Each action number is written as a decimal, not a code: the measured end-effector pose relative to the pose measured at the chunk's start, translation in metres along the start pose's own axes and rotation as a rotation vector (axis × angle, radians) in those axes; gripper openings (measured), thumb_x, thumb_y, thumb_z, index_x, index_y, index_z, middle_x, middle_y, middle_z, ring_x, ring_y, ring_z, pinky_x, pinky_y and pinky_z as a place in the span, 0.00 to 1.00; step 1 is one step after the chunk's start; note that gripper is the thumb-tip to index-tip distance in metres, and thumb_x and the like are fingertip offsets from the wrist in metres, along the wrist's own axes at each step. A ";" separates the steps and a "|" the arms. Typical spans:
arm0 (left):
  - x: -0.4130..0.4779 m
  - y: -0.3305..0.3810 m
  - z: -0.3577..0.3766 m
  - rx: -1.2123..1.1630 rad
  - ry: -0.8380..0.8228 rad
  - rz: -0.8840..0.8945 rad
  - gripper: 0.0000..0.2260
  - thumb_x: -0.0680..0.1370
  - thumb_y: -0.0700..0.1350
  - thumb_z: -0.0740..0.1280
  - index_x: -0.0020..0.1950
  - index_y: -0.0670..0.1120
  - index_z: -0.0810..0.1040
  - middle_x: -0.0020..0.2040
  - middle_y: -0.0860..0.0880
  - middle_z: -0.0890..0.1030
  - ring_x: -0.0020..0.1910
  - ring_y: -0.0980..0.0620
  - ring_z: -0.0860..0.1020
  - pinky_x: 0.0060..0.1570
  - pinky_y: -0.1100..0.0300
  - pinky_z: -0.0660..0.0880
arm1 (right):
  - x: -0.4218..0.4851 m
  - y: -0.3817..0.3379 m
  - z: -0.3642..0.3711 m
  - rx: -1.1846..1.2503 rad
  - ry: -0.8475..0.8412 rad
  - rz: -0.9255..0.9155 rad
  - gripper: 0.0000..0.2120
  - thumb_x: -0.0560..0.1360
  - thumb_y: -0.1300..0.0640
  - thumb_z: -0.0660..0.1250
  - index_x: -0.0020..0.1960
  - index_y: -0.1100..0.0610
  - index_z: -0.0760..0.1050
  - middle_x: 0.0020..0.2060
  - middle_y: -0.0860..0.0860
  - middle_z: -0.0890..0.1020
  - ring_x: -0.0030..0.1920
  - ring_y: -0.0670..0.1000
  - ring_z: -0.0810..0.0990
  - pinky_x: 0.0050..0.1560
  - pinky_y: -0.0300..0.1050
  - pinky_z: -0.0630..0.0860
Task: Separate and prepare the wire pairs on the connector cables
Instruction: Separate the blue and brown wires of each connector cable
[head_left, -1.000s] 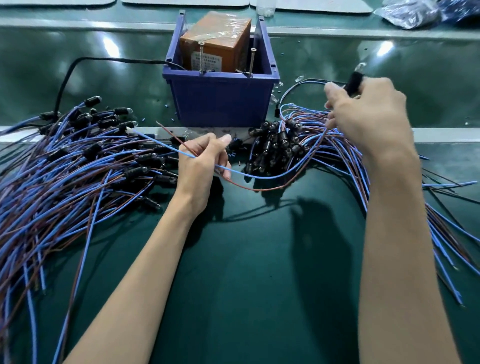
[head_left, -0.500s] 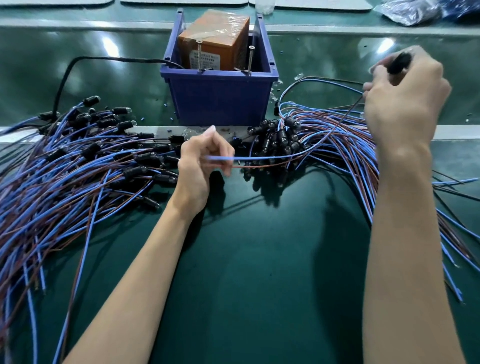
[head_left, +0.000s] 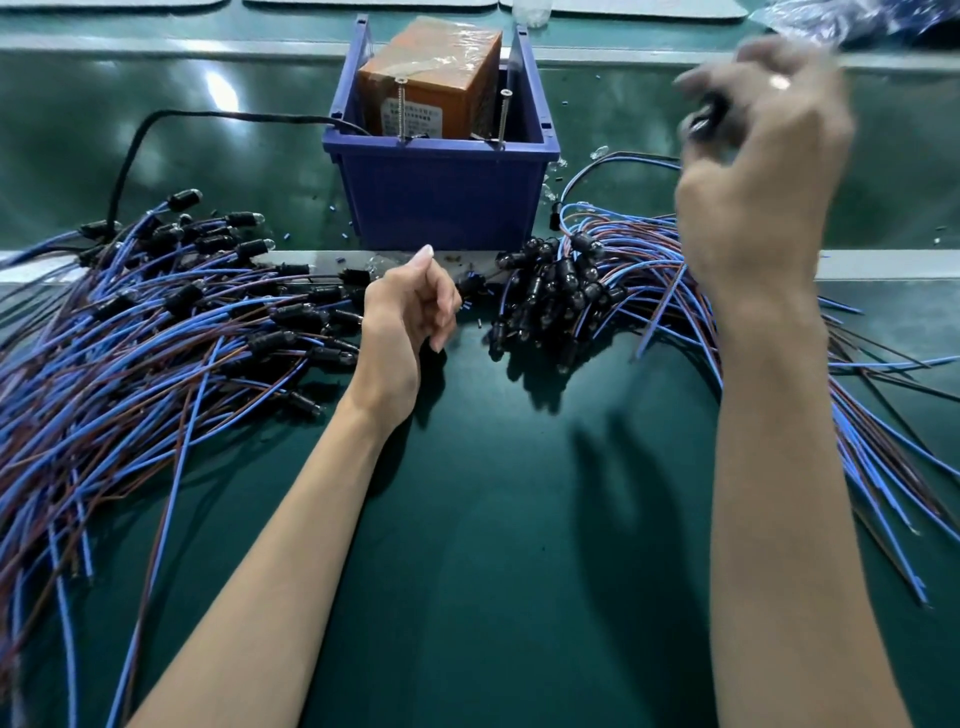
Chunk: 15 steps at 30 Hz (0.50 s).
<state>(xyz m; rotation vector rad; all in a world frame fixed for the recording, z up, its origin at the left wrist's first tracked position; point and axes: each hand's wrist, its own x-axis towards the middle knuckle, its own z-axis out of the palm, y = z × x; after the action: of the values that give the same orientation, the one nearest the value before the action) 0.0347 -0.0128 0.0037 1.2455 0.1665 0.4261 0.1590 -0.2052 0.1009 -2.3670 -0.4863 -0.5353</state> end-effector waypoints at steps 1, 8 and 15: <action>0.000 0.000 0.000 0.004 -0.001 -0.002 0.19 0.75 0.51 0.54 0.25 0.51 0.71 0.26 0.52 0.67 0.26 0.55 0.62 0.26 0.63 0.59 | -0.002 -0.008 0.005 -0.079 -0.108 -0.042 0.17 0.75 0.67 0.62 0.61 0.56 0.80 0.61 0.56 0.76 0.60 0.50 0.75 0.58 0.23 0.63; 0.000 0.000 0.001 0.017 -0.009 -0.011 0.19 0.75 0.50 0.54 0.24 0.51 0.71 0.25 0.54 0.68 0.25 0.56 0.63 0.26 0.62 0.58 | -0.026 -0.026 0.026 -0.090 -0.550 -0.008 0.22 0.75 0.66 0.55 0.59 0.49 0.80 0.56 0.58 0.80 0.55 0.57 0.75 0.52 0.44 0.71; -0.001 0.001 0.001 0.010 -0.009 -0.024 0.19 0.74 0.50 0.55 0.24 0.51 0.71 0.25 0.54 0.68 0.25 0.57 0.63 0.26 0.62 0.58 | -0.026 -0.030 0.026 -0.073 -0.548 0.088 0.26 0.73 0.65 0.53 0.60 0.44 0.79 0.57 0.53 0.81 0.55 0.54 0.77 0.53 0.38 0.70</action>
<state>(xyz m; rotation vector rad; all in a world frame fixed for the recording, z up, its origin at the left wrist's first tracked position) 0.0340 -0.0142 0.0052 1.2535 0.1762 0.3994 0.1295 -0.1712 0.0858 -2.5818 -0.6031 0.1517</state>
